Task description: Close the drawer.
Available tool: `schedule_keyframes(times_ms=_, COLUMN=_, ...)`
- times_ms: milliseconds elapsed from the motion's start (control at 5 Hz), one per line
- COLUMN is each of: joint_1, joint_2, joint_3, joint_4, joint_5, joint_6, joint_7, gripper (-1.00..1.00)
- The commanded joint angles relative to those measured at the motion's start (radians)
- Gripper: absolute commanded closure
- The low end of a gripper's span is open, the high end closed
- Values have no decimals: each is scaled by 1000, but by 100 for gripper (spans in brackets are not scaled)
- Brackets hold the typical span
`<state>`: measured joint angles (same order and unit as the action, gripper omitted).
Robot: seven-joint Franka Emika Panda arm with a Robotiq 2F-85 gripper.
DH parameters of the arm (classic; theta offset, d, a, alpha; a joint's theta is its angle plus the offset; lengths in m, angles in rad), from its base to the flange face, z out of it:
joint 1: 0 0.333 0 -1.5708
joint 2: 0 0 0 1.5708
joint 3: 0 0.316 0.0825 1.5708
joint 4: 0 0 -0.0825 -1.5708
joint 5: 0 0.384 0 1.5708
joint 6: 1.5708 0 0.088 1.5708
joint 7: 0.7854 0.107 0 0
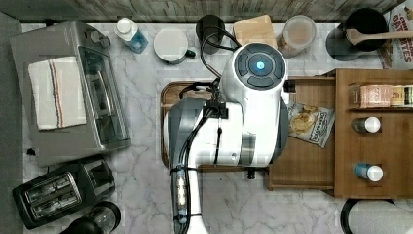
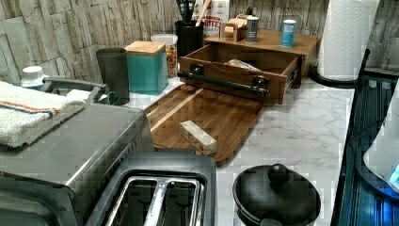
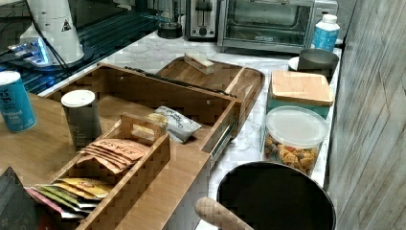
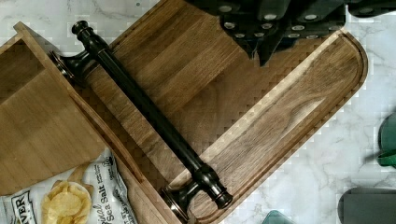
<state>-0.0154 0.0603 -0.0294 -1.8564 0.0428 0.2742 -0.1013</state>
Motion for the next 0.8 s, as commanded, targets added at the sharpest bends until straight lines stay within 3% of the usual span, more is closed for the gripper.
schedule_keyframes(times_ms=200, joint_1=-4, joint_2=0, joint_3=-3, joint_4=0, joint_5=16, joint_6=0, joint_7=0, gripper=100)
schedule_keyframes(times_ms=800, joint_1=16, joint_2=6, joint_3=24, joint_4=-95, joint_5=-23, joint_6=117, joint_7=-323, gripper=100)
